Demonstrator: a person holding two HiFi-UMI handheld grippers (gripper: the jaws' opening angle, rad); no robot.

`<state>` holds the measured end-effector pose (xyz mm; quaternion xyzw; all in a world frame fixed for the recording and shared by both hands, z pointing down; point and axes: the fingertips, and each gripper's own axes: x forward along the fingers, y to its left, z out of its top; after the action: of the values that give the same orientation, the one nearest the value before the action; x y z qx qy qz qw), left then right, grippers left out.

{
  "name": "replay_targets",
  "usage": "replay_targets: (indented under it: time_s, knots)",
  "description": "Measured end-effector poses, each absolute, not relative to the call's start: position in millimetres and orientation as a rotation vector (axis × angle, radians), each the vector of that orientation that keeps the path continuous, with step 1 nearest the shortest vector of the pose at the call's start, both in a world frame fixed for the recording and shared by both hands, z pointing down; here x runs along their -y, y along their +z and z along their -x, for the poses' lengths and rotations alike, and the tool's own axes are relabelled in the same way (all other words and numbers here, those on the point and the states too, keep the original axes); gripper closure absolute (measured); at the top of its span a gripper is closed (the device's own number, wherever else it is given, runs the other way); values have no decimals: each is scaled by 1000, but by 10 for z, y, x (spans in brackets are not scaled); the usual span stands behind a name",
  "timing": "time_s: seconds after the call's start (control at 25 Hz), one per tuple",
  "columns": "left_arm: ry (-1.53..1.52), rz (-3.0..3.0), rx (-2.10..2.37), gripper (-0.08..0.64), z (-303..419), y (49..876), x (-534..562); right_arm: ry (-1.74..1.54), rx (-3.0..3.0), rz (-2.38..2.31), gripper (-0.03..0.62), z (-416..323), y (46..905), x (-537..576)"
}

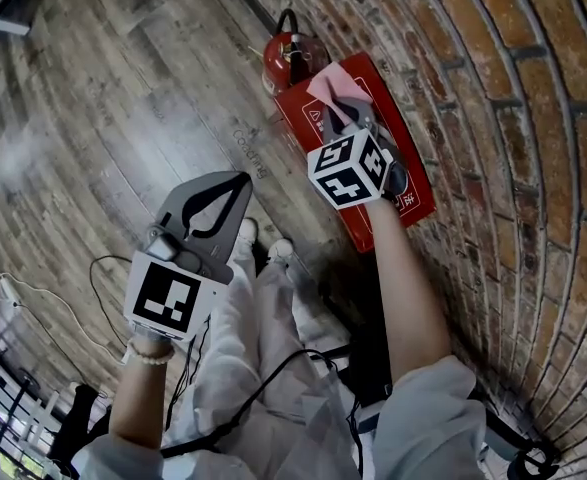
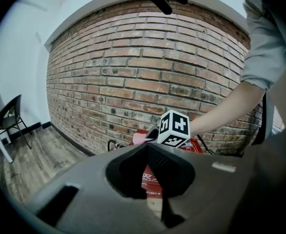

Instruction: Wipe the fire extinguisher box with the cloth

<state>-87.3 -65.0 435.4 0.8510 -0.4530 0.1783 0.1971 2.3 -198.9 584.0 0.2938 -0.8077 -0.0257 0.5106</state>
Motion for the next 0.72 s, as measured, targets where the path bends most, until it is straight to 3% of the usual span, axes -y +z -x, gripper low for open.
replay_targets:
  time_s: [0.72]
  knots:
    - [517,-2444,1186,560,571,4317,607,53,1943,-779,565,-495,5875,1581]
